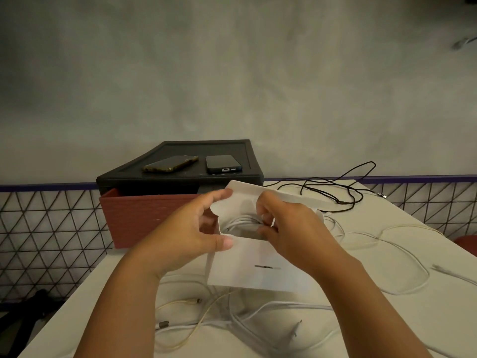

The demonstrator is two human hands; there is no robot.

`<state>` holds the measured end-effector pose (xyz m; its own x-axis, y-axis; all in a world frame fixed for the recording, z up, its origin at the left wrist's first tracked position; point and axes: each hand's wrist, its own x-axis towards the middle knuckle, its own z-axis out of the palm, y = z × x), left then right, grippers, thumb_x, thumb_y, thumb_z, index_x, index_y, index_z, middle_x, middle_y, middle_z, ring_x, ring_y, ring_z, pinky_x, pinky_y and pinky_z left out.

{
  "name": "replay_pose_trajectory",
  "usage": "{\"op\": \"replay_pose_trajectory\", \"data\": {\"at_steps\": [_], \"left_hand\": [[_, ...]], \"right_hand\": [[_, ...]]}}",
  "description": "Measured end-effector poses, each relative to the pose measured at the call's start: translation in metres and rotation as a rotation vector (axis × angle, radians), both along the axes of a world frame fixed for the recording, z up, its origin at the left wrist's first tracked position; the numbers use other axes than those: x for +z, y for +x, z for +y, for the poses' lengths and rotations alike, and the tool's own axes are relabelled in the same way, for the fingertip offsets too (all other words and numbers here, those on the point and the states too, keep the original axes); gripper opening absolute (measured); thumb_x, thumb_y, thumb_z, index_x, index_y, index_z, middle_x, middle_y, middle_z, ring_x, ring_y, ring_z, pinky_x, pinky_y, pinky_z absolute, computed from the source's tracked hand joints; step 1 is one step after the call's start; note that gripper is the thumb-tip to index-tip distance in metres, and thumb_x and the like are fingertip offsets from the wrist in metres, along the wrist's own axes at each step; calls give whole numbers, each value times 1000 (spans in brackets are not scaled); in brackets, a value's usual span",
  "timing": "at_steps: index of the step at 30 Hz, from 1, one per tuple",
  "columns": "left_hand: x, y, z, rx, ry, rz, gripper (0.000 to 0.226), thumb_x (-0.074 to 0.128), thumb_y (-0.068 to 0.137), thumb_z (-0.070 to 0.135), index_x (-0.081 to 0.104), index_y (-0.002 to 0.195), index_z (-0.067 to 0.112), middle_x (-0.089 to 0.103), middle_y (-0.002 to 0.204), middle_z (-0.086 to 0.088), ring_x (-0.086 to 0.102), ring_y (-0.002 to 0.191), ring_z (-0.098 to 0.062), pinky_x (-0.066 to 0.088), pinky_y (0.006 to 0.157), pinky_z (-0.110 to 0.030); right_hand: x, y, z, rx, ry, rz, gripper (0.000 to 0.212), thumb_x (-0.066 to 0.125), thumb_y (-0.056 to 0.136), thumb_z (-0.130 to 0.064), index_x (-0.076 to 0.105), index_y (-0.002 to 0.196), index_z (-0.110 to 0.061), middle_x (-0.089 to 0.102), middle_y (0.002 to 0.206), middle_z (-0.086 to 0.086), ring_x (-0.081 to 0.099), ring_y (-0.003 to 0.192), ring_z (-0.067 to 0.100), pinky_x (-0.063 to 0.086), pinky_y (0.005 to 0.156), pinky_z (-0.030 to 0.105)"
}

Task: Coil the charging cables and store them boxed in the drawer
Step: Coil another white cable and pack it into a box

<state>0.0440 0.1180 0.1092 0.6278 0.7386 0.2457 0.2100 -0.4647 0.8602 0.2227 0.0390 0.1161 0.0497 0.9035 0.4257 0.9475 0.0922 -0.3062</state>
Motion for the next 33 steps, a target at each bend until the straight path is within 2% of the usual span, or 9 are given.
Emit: {"op": "replay_pose_trajectory", "data": {"at_steps": [4, 9, 12, 16, 20, 23, 25, 28, 33], "left_hand": [[0, 0, -1, -14, 23, 18, 72, 75, 73, 2, 50, 118, 52, 68, 107, 2, 65, 99, -10, 51, 83, -25], [-4, -1, 3, 15, -13, -23, 67, 70, 77, -2, 50, 117, 48, 67, 109, 5, 65, 99, -9, 52, 71, -18], [-6, -4, 7, 31, -21, -63, 68, 69, 78, -2, 51, 116, 51, 68, 110, 2, 65, 102, -10, 52, 77, -23], [-9, -7, 10, 45, -48, -112, 67, 65, 80, -6, 51, 116, 49, 71, 105, 3, 66, 101, -14, 51, 87, -32], [-11, -15, 15, 61, -82, -209, 64, 60, 81, -10, 52, 117, 41, 72, 102, 11, 66, 100, -11, 51, 87, -32], [-13, -19, 17, 73, -99, -282, 62, 57, 81, -13, 50, 117, 37, 69, 98, 24, 66, 95, -4, 56, 80, -24], [-16, -19, 18, 83, -125, -308, 61, 56, 82, -13, 50, 116, 37, 68, 97, 26, 66, 94, -2, 56, 74, -20], [-24, -11, 20, 98, -161, -291, 60, 56, 82, -13, 51, 114, 38, 69, 98, 23, 66, 94, 0, 55, 69, -20], [-41, 4, 22, 147, -237, -238, 61, 57, 84, -10, 49, 121, 38, 64, 102, 19, 64, 96, -5, 54, 77, -26]], "right_hand": [[-2, 1, 0, 38, -67, -26, 9, 55, 91, -24, 55, 83, -21, 59, 86, -3, 50, 75, 12, 37, 57, 12], [-2, 12, -1, 85, -280, 96, 32, 41, 96, -10, 68, 94, -26, 60, 96, -7, 54, 83, 9, 45, 75, 19], [-2, 18, -1, 114, -284, 194, 37, 39, 96, -6, 70, 98, -26, 63, 101, -8, 59, 94, 13, 48, 85, 21], [-3, 23, 0, 160, -137, 325, 35, 46, 93, -4, 71, 95, -29, 69, 104, -8, 63, 98, 14, 50, 91, 30], [0, 37, -3, 129, 142, 578, 34, 54, 88, -1, 69, 77, -30, 70, 82, -14, 62, 76, 3, 45, 73, 9], [-2, 56, -2, 15, 352, 742, 22, 60, 83, -3, 68, 78, -23, 70, 78, -2, 60, 72, 14, 45, 64, 17], [-10, 67, -1, -14, 267, 800, 18, 67, 82, -13, 63, 94, -26, 68, 92, -5, 62, 82, 11, 46, 69, 21], [-29, 75, 6, 42, -16, 865, 51, 71, 80, -20, 51, 126, -28, 64, 111, -4, 65, 95, 11, 49, 76, 23], [-47, 76, 15, 25, -122, 767, 48, 67, 82, -6, 56, 125, -23, 64, 112, -1, 67, 83, 12, 49, 68, 19]]}}
